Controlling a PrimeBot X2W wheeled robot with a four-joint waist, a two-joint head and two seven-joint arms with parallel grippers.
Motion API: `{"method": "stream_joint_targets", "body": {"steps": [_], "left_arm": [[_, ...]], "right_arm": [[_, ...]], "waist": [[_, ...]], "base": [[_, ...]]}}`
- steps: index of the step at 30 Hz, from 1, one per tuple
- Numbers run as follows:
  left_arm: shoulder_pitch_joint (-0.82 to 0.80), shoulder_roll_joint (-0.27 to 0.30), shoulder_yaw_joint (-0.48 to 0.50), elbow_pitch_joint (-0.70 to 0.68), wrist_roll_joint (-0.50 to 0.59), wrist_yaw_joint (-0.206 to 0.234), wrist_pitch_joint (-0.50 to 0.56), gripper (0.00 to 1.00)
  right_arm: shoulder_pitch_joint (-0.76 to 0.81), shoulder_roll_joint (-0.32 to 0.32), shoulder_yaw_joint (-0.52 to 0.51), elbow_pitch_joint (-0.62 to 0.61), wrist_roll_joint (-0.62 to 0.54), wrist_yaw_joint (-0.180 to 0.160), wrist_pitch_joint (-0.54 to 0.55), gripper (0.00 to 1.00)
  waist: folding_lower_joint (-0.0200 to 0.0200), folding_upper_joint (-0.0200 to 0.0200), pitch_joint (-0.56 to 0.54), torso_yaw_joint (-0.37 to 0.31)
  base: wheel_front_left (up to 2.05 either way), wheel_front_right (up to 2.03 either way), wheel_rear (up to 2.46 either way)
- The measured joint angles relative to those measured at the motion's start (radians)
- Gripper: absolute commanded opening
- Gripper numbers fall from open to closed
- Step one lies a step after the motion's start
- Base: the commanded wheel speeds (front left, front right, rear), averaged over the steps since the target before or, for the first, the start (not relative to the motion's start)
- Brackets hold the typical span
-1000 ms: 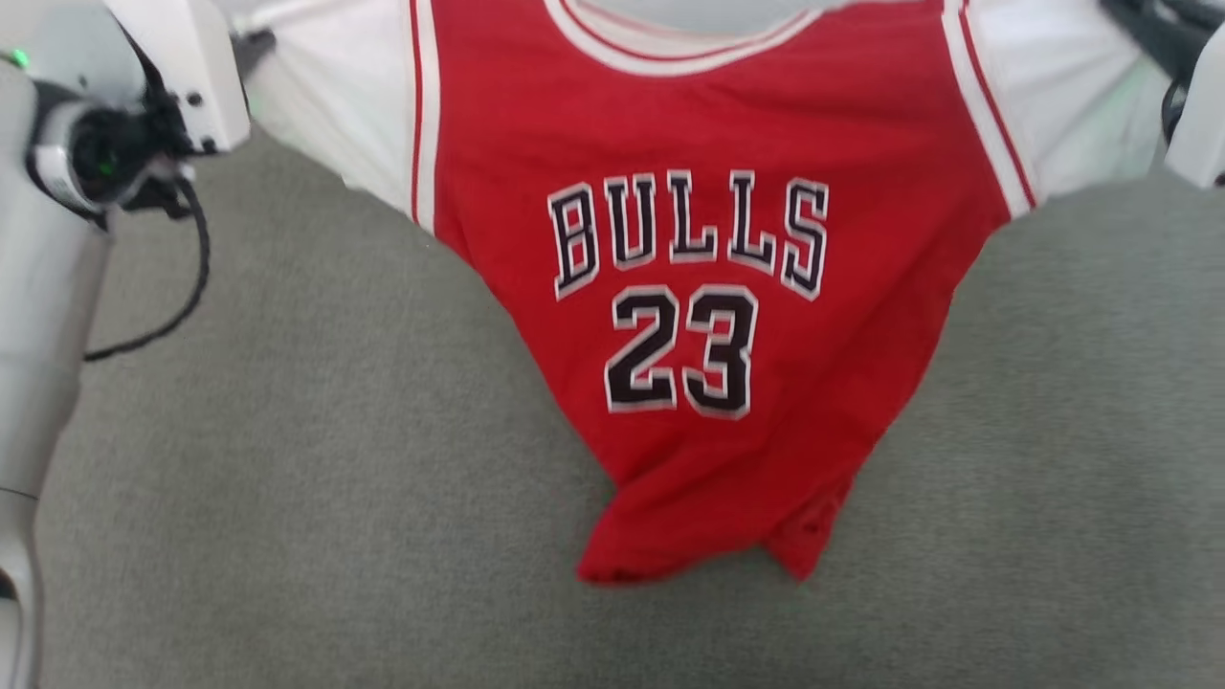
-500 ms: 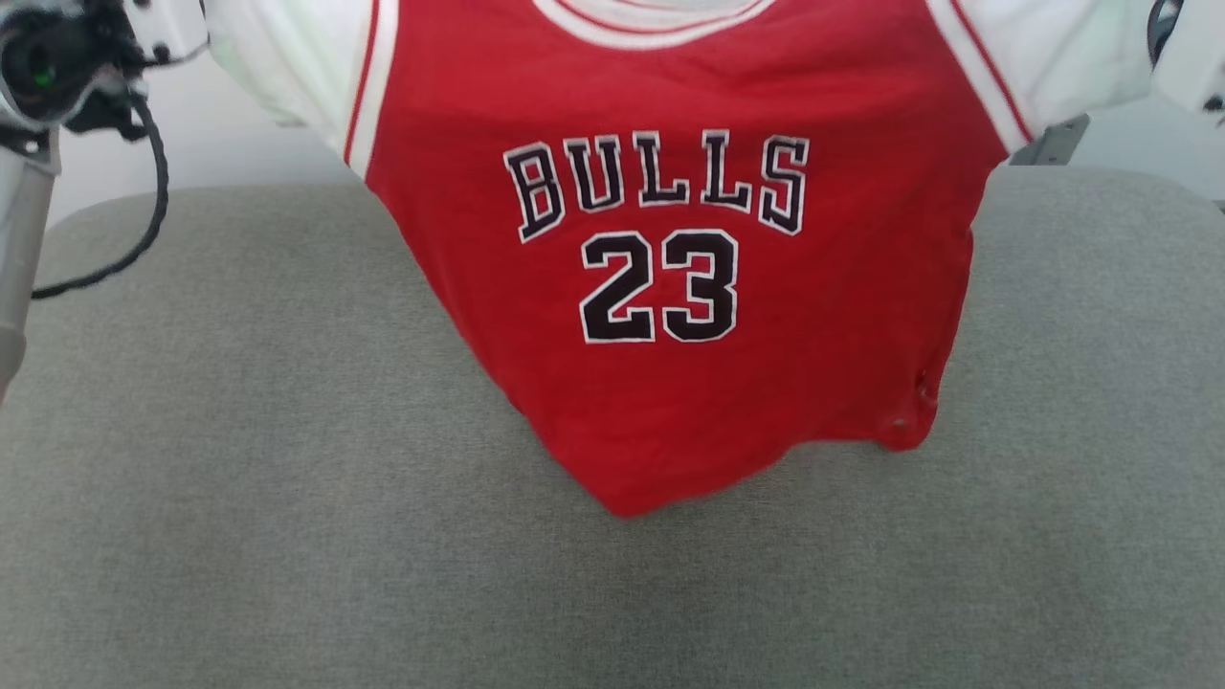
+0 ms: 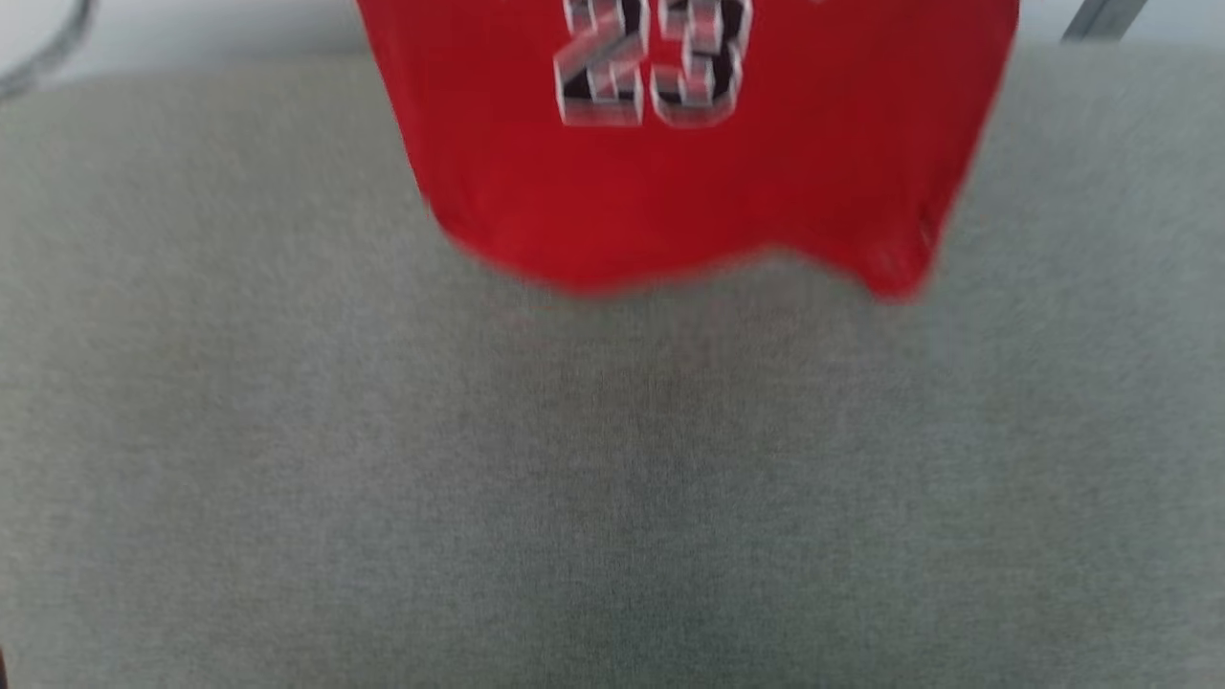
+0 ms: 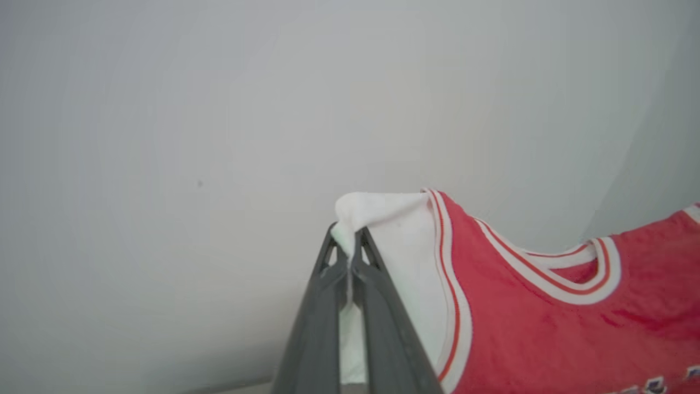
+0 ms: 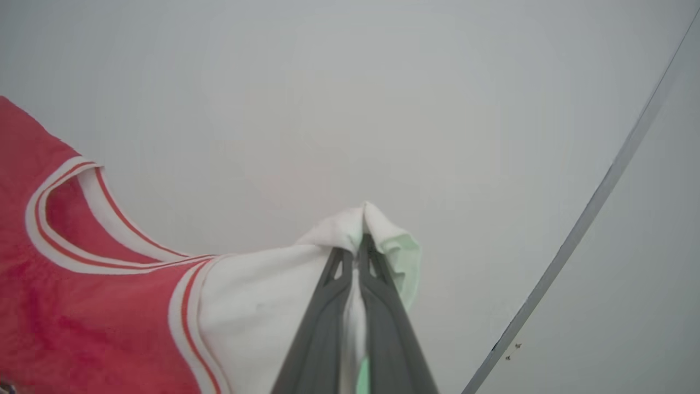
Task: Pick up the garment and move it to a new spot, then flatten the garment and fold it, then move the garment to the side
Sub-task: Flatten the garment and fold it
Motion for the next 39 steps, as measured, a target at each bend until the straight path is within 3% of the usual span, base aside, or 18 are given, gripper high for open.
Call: {"method": "stream_joint_targets", "body": {"steps": [9,12,16,22,28,33,39], "left_arm": [[-0.207,-0.039,0.011,0.087,0.14,-0.06,-0.48,0.0],[-0.214,-0.053,0.01,0.132,0.16,-0.091,-0.619,0.0],[-0.15,-0.075,-0.002,0.211,0.163,-0.113,-0.66,0.0],[-0.018,-0.101,-0.025,0.346,0.139,-0.131,-0.659,0.0],[0.115,-0.134,-0.075,0.401,0.022,-0.136,-0.448,0.0],[0.249,-0.097,-0.13,0.299,-0.097,-0.137,-0.251,0.0],[0.429,0.006,-0.152,0.125,-0.217,-0.136,-0.109,0.0]], "right_arm": [[-0.272,0.048,-0.022,0.237,-0.272,0.0,-0.428,0.0],[-0.308,0.071,-0.041,0.319,-0.356,0.0,-0.505,0.0],[-0.288,0.121,-0.026,0.439,-0.389,0.0,-0.519,0.0],[-0.179,0.165,0.05,0.552,-0.332,0.0,-0.527,0.0],[-0.048,0.171,0.17,0.56,-0.176,0.0,-0.47,0.0],[0.107,0.112,0.295,0.411,0.007,0.0,-0.385,0.0],[0.305,-0.055,0.39,0.132,0.18,0.0,-0.31,0.0]], "waist": [[0.0,0.0,0.184,0.015],[0.0,0.0,0.231,0.025],[0.0001,0.0,0.269,0.04],[0.0001,0.0,0.261,0.052],[0.0001,0.0,0.212,0.06],[0.0001,0.0,0.157,0.068],[0.0001,0.0,0.093,0.073]], "base": [[0.0,0.0,0.0],[0.0,0.0,0.0],[0.0,0.0,0.0],[0.0,0.0,0.0],[0.0,0.0,0.0],[0.0,0.0,0.0],[0.0,0.0,0.0]]}}
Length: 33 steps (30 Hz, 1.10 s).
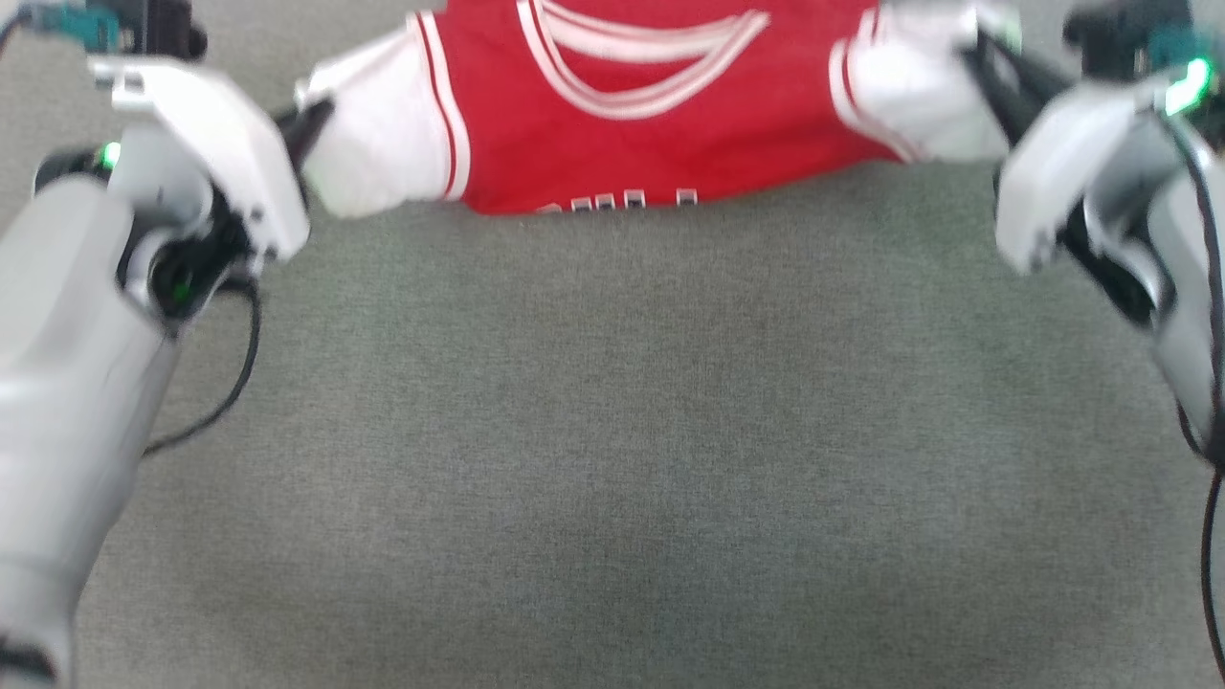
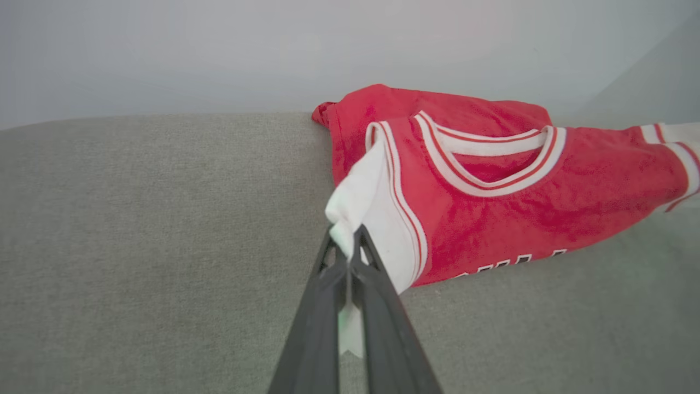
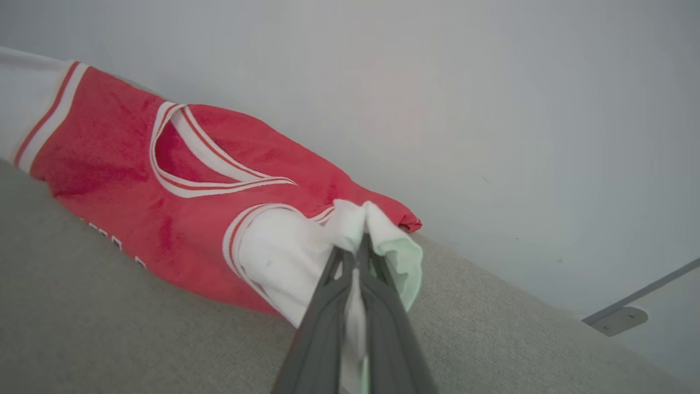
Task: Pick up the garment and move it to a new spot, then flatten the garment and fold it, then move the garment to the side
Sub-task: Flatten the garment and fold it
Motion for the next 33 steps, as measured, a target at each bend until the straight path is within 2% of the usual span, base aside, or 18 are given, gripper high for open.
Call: {"method": "stream_joint_targets", "body": {"steps": [4,6,7,13,18,23,29,33], "left_arm": [[0.139,0.083,-0.004,-0.154,-0.033,0.012,0.045,0.0],[0.218,0.123,-0.006,-0.245,-0.045,0.053,0.063,0.0],[0.218,0.123,-0.006,-0.245,-0.045,0.053,0.063,0.0],[0.468,0.245,0.002,-0.508,-0.082,0.21,0.093,0.0],[0.63,0.327,0.004,-0.643,-0.102,0.328,0.109,0.0],[0.78,0.352,-0.003,-0.721,-0.149,0.414,0.117,0.0],[0.876,0.354,-0.006,-0.759,-0.19,0.458,0.118,0.0],[0.896,0.346,0.002,-0.768,-0.211,0.456,0.096,0.0]], "right_arm": [[0.137,-0.114,0.038,-0.198,0.037,0.0,0.03,0.0],[0.2,-0.173,0.041,-0.286,0.035,0.0,0.048,0.0],[0.2,-0.173,0.041,-0.286,0.035,0.0,0.048,0.0],[0.421,-0.259,-0.039,-0.467,0.063,0.0,0.115,0.0],[0.592,-0.308,-0.077,-0.589,0.075,0.0,0.201,0.0],[0.755,-0.342,-0.091,-0.667,0.108,0.0,0.296,0.0],[0.881,-0.351,-0.124,-0.695,0.152,0.0,0.377,0.0],[0.915,-0.333,-0.162,-0.696,0.153,0.0,0.4,0.0]], "waist": [[0.0,0.0,-0.032,-0.002],[0.0,0.0,-0.043,-0.004],[0.0,0.0,-0.043,-0.004],[0.0,0.0,-0.054,-0.01],[0.0,0.0,-0.048,-0.016],[-0.0001,0.0,-0.05,-0.022],[0.0,0.0,-0.054,-0.017],[0.0,0.0,-0.052,-0.009]], "base": [[0.0,0.0,0.0],[0.0,0.0,0.0],[0.0,0.0,0.0],[0.0,0.0,0.0],[0.0,0.0,0.0],[0.0,0.0,0.0],[0.0,0.0,0.0],[0.0,0.0,0.0]]}}
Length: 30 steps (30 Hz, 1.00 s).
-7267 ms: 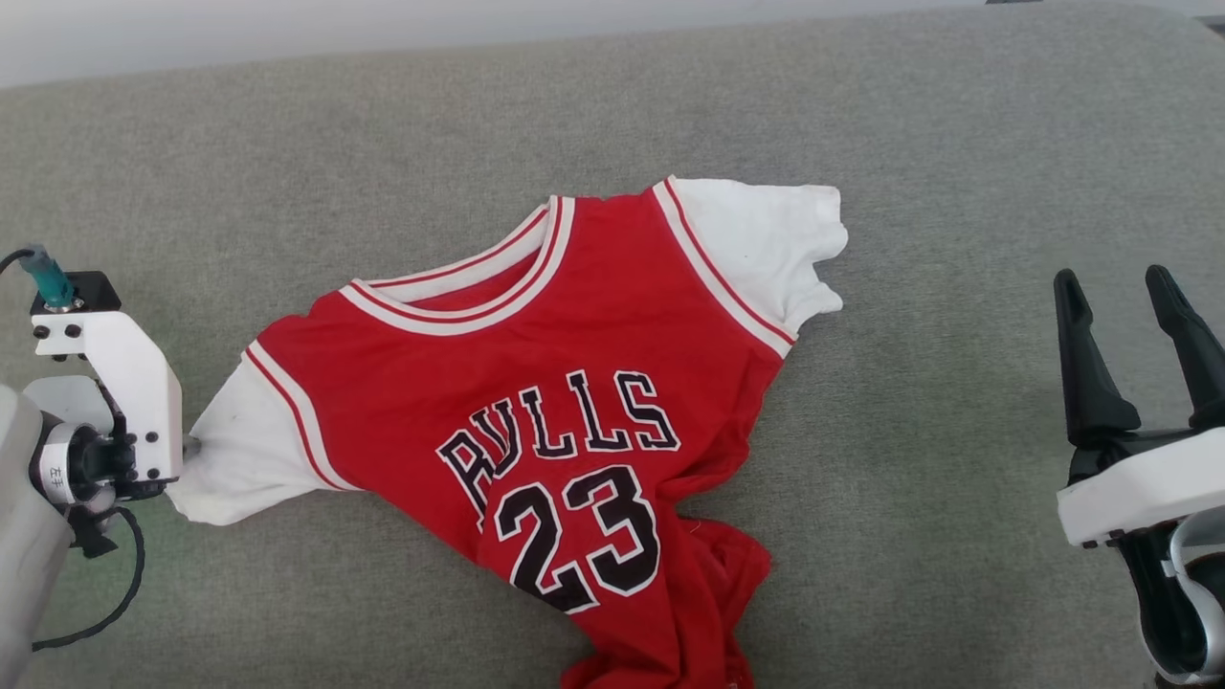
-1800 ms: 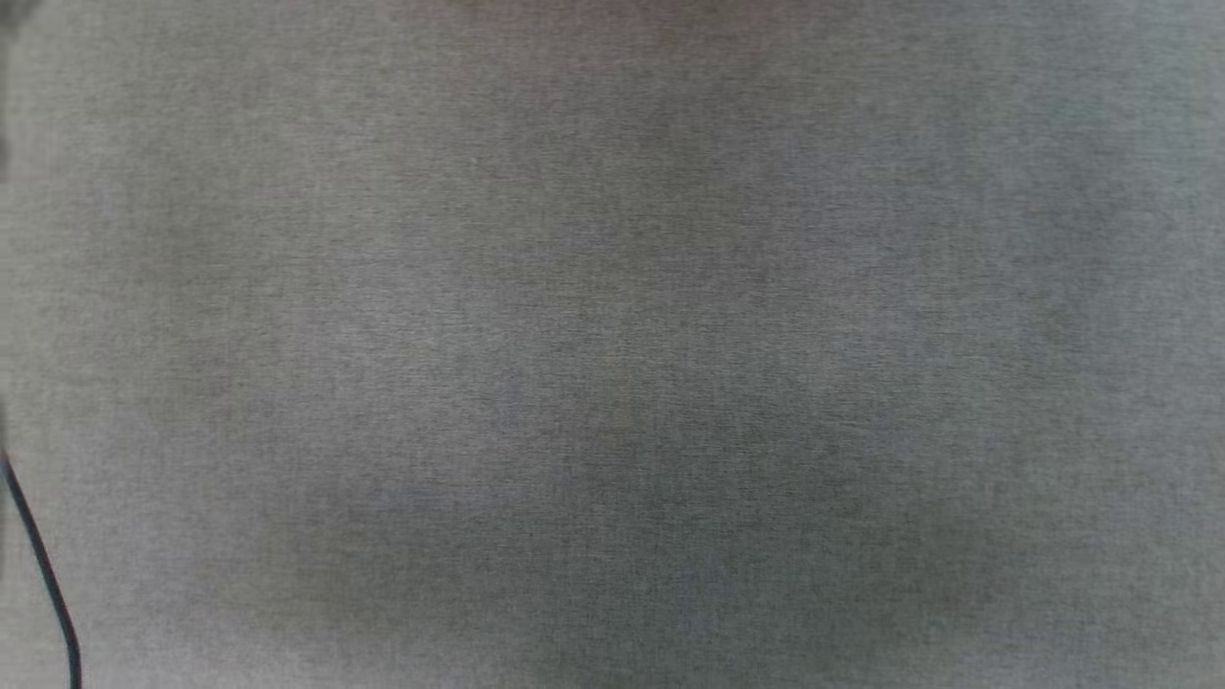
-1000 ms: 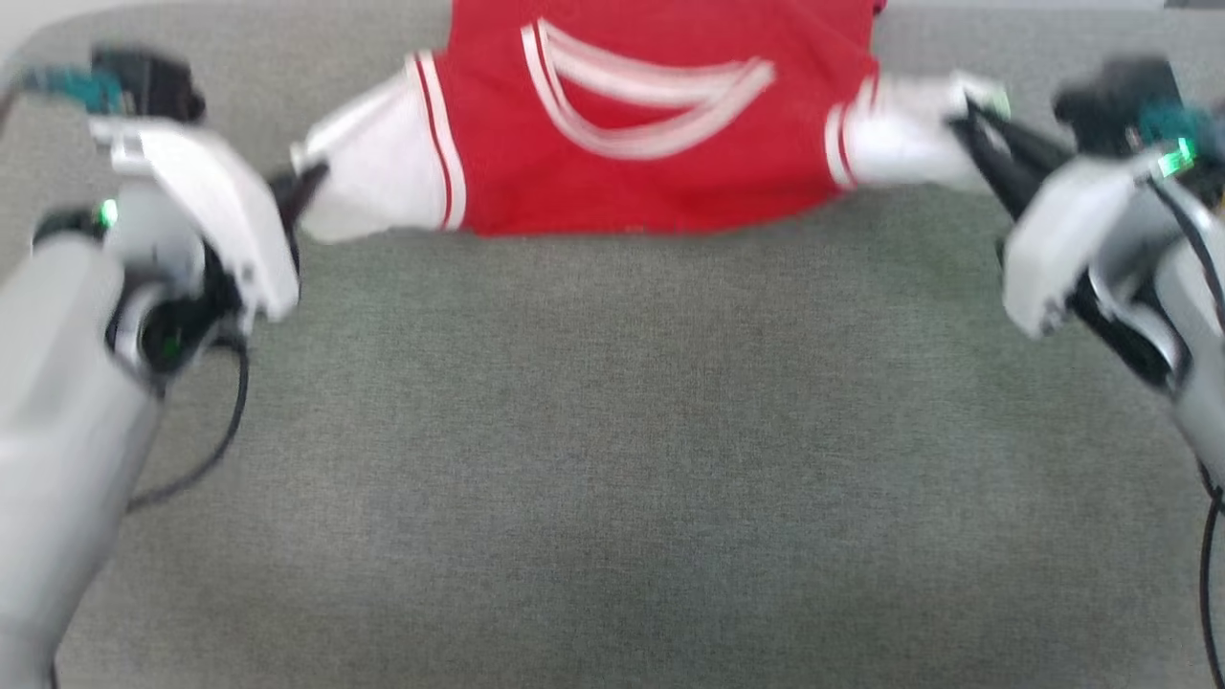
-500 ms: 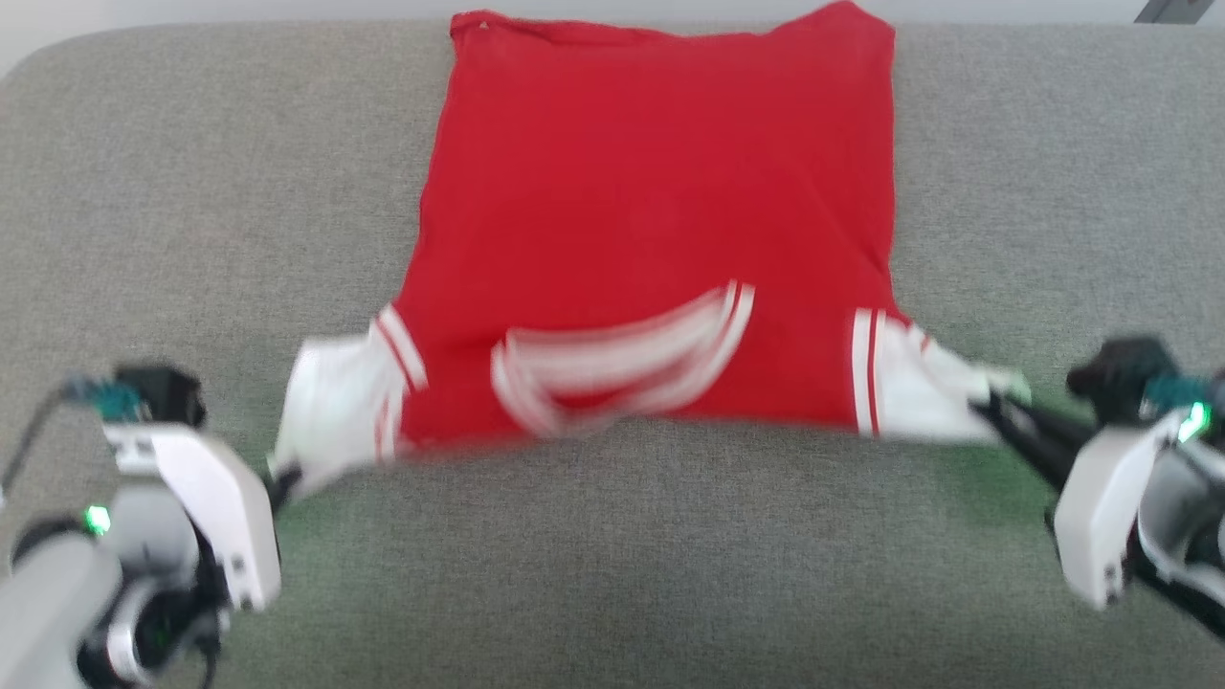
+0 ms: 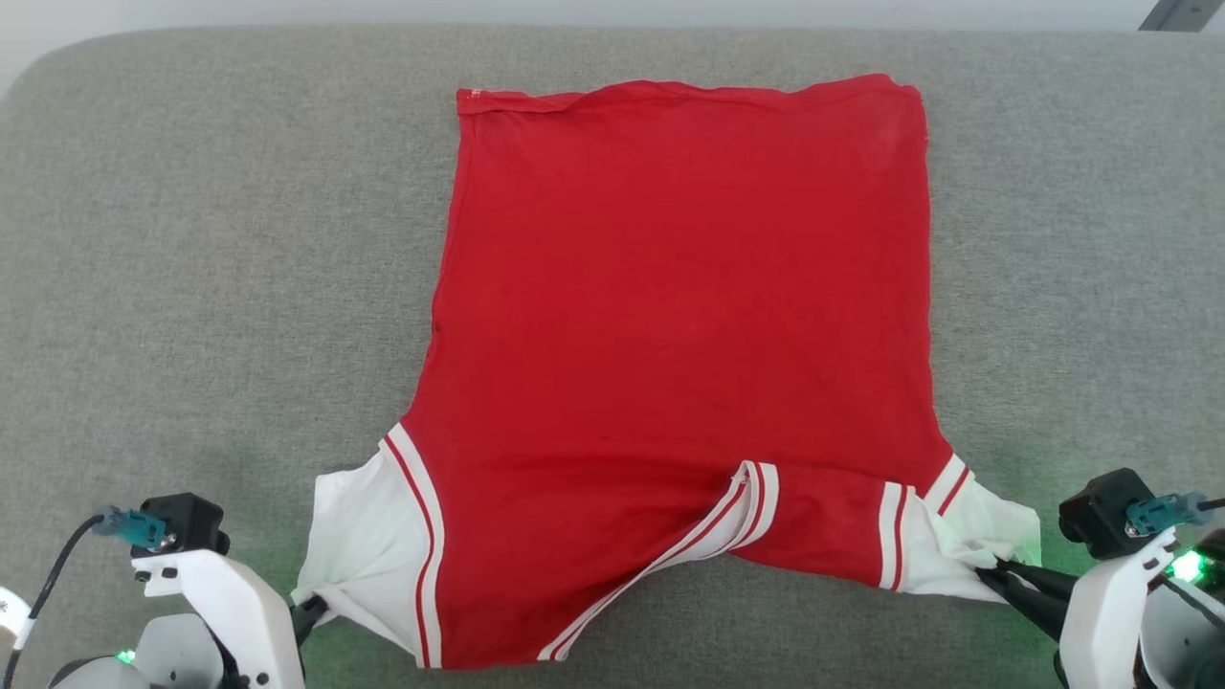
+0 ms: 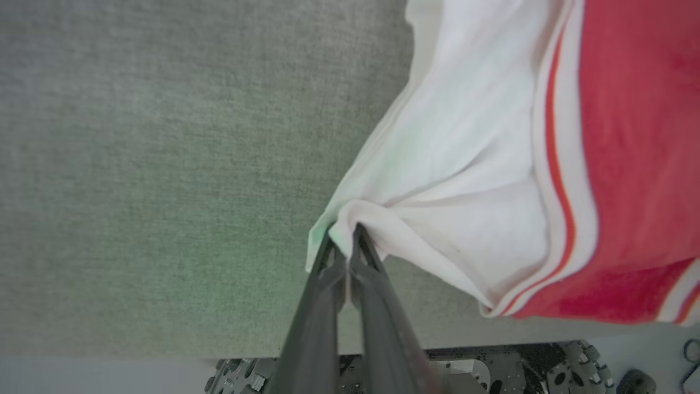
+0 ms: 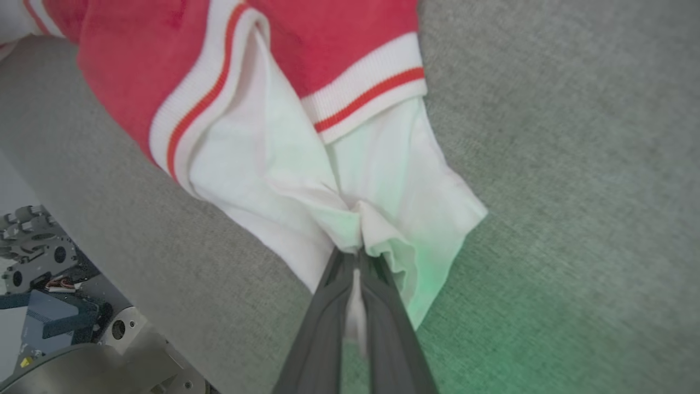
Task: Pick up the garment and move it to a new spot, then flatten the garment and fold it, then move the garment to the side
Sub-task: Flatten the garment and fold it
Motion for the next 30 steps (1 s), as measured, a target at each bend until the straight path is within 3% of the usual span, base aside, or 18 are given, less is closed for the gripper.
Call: {"method": "stream_joint_targets", "body": {"steps": [1,2,3,11,18,23,30], "left_arm": [[0.001,-0.005,0.003,0.0,-0.001,-0.001,-0.006,0.0],[0.002,-0.009,0.005,-0.001,-0.002,-0.003,-0.012,0.0],[0.003,-0.013,0.008,-0.002,-0.002,-0.011,-0.021,0.0],[-0.017,-0.033,0.016,-0.016,0.006,-0.043,-0.054,0.0],[-0.085,-0.065,0.008,-0.023,0.041,-0.064,-0.062,0.0],[-0.14,-0.102,-0.011,-0.015,0.063,-0.083,-0.058,0.0],[-0.224,-0.153,-0.039,0.013,0.095,-0.122,-0.043,0.0]], "right_arm": [[0.007,0.011,-0.017,0.003,0.0,0.0,0.007,0.3],[0.012,0.021,-0.032,0.003,-0.004,0.0,0.01,0.89],[0.016,0.025,-0.044,-0.002,-0.014,0.0,0.023,1.0],[0.021,0.061,-0.282,-0.169,-0.043,0.0,0.169,1.0],[-0.136,0.202,-0.486,-0.245,-0.155,0.0,0.274,1.0],[-0.357,0.277,-0.508,-0.105,-0.24,-0.001,0.3,1.0],[-0.65,0.324,-0.491,0.247,-0.317,0.0,0.335,1.0]], "waist": [[0.0,0.0,0.001,0.002],[0.0,0.0,0.002,0.005],[0.0,0.0,0.003,0.008],[0.0,0.0,0.028,0.035],[0.0,0.0,0.081,0.063],[0.0,0.0,0.125,0.094],[0.0,0.0,0.182,0.151]], "base": [[0.0,0.0,0.0],[0.0,0.0,0.0],[0.0,0.0,0.0],[0.0,0.0,0.0],[0.0,0.0,0.0],[0.0,0.0,0.0],[0.0,0.0,0.0]]}}
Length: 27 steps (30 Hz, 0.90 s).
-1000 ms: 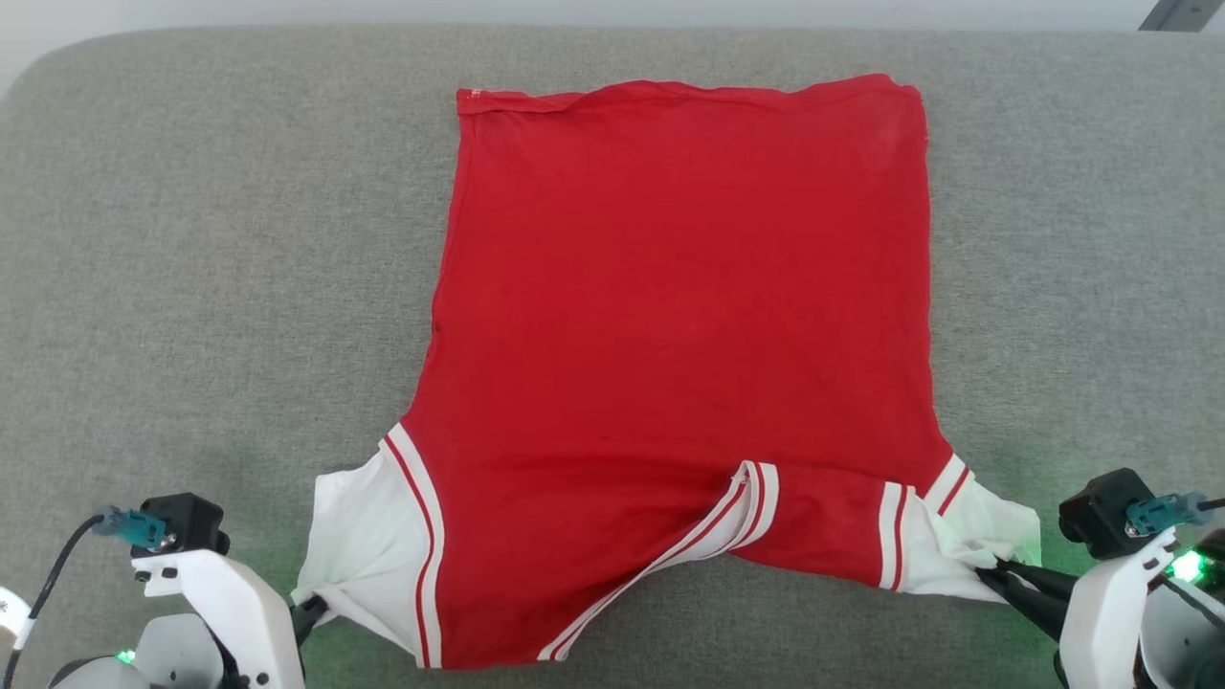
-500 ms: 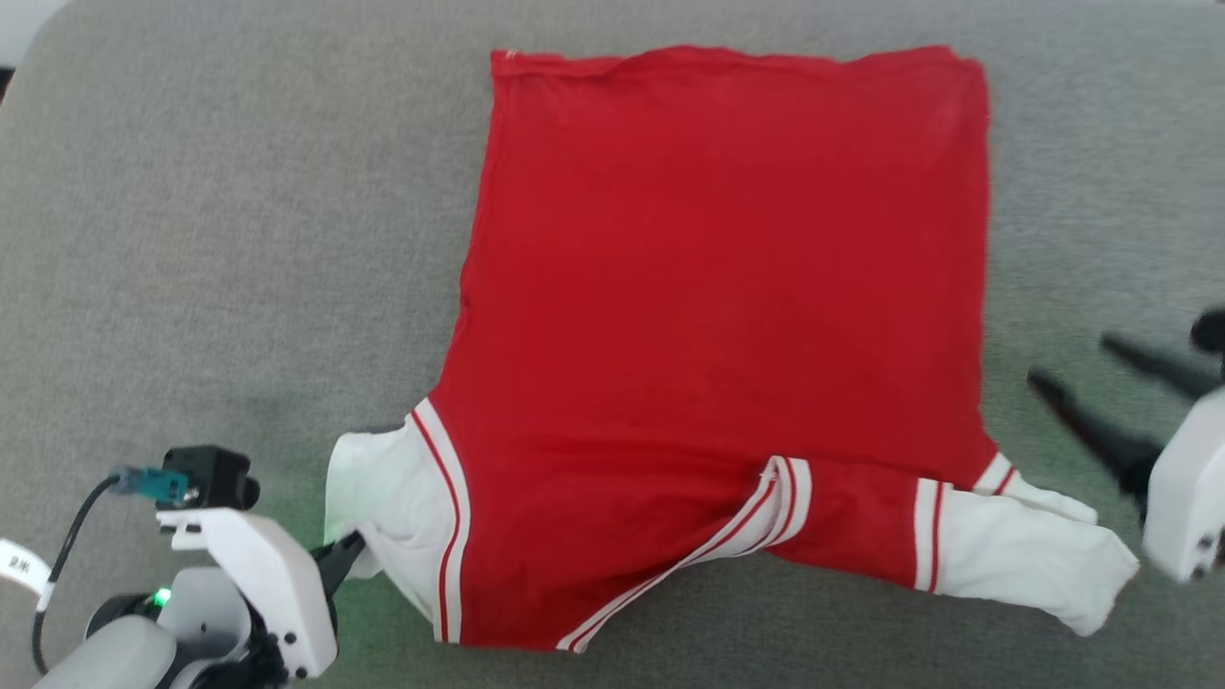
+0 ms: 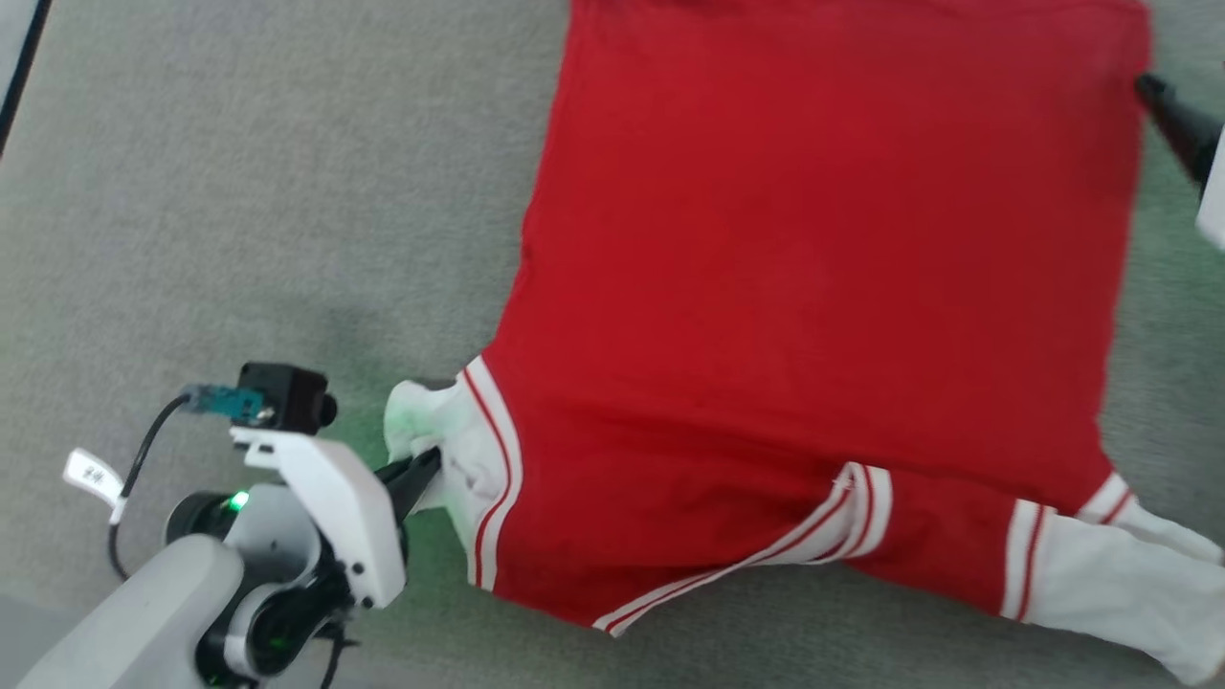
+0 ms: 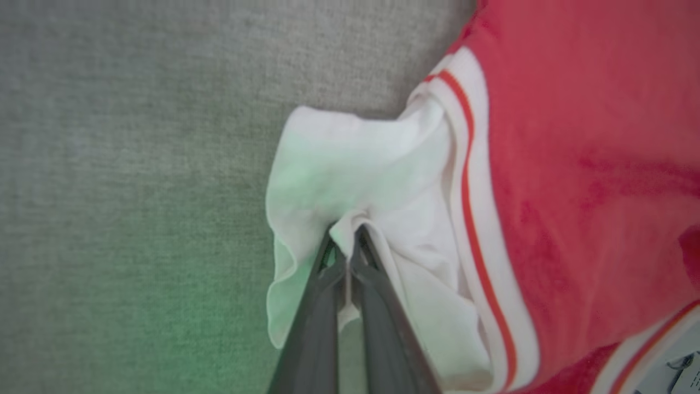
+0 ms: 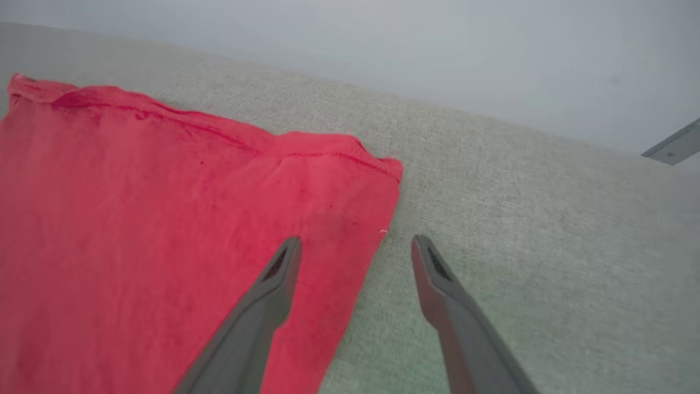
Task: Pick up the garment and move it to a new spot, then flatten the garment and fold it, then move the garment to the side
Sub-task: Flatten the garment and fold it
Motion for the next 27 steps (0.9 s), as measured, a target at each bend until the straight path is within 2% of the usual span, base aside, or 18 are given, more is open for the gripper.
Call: {"method": "stream_joint_targets", "body": {"steps": [9,14,18,20,27], "left_arm": [[-0.076,-0.074,-0.028,0.05,0.011,-0.052,0.007,0.0],[-0.094,-0.106,-0.031,0.075,0.009,-0.074,-0.001,0.0],[-0.096,-0.119,-0.031,0.09,0.0,-0.083,-0.007,0.0],[-0.096,-0.119,-0.03,0.095,0.0,-0.087,-0.008,0.0],[-0.095,-0.097,-0.016,0.109,-0.004,-0.086,-0.015,0.0]], "right_arm": [[-0.258,0.021,0.003,0.377,-0.104,0.0,0.086,1.0],[-0.347,0.017,-0.018,0.519,-0.164,0.001,0.167,1.0],[-0.389,0.025,-0.025,0.577,-0.19,0.001,0.254,1.0],[-0.396,0.027,-0.017,0.58,-0.19,0.001,0.276,0.0],[-0.37,0.031,0.035,0.534,-0.151,0.001,0.255,0.0]], "waist": [[-0.0001,0.0,0.062,0.083],[-0.0001,0.0001,0.088,0.12],[-0.0001,0.0001,0.095,0.129],[-0.0001,0.0,0.095,0.126],[-0.0001,0.0001,0.078,0.085]], "base": [[0.0,0.0,0.0],[0.0,0.0,0.0],[0.0,0.0,0.0],[0.0,0.0,0.0],[0.0,0.0,0.0]]}}
